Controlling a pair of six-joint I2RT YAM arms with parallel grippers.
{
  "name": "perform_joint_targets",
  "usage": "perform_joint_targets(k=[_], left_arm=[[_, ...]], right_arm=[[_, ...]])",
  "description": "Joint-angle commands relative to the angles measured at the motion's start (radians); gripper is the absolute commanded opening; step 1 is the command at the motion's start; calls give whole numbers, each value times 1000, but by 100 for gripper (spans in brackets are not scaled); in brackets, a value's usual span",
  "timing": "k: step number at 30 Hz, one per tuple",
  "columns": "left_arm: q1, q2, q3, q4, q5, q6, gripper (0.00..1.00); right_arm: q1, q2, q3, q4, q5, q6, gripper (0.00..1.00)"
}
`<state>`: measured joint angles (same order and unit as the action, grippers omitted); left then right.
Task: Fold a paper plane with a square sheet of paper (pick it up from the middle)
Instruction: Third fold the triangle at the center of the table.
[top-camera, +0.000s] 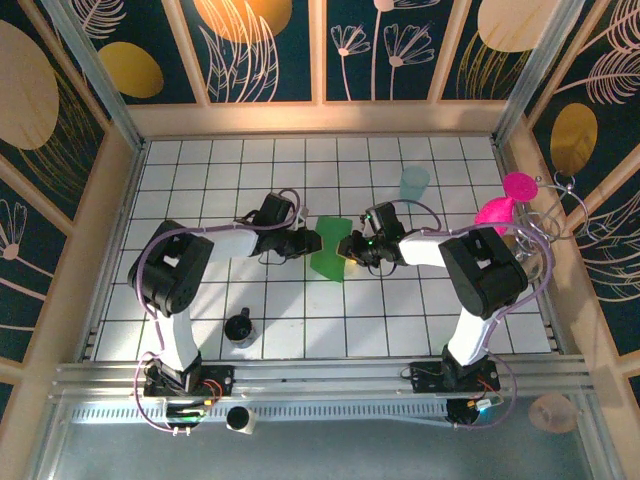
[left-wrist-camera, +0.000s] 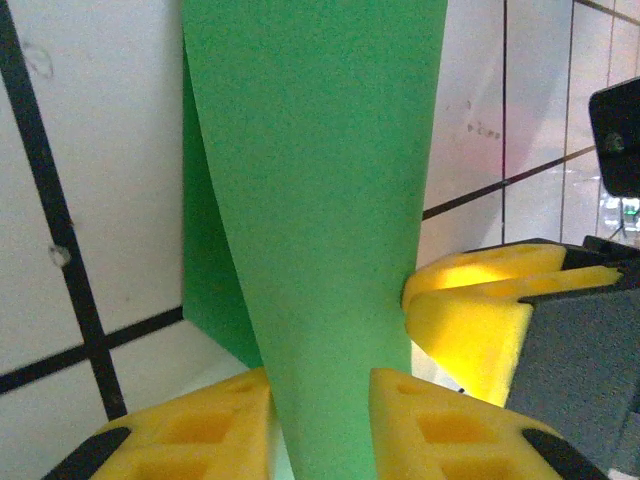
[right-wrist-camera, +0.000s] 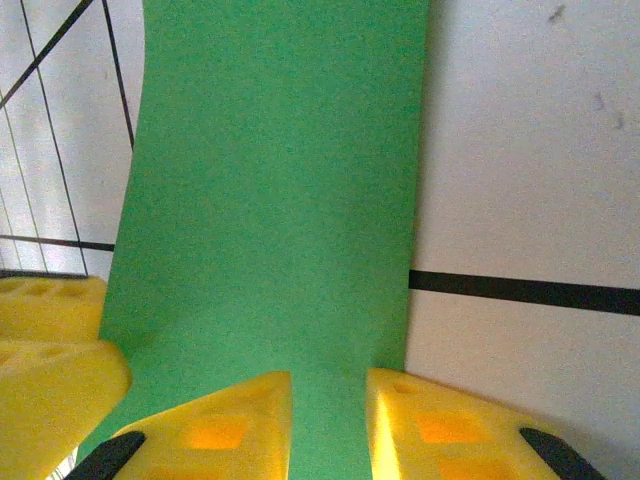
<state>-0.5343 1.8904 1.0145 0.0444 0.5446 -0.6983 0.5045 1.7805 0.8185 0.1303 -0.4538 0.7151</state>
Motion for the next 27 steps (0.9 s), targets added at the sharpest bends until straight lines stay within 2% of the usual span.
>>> perform_joint_targets(k=[1,11,17,19,21,23,27], left_arm=[[10,31,34,-47,28,42,27],[25,81,98,-82,47,54,22],[25,94,113,-104,27,49,12],[25,76,97,-95,5,36,6],[26,50,67,-64,-11,3,5],[25,18,27,-22,-31,-47,4],[25,-61,-82,83,-84,-174,3]], right_arm=[[-6,27,16,-38,10,-40,27],[-6,32,10,-26,3,-54,27],[-5,19,8,-14,3,-66,27],[-5,-14,0,11,5,-77,27],[-6,-62,-4,23,30,-98,28],[-3,-114,-10,33,65,-131,31],[26,-202,-31,43,179,-242,44]])
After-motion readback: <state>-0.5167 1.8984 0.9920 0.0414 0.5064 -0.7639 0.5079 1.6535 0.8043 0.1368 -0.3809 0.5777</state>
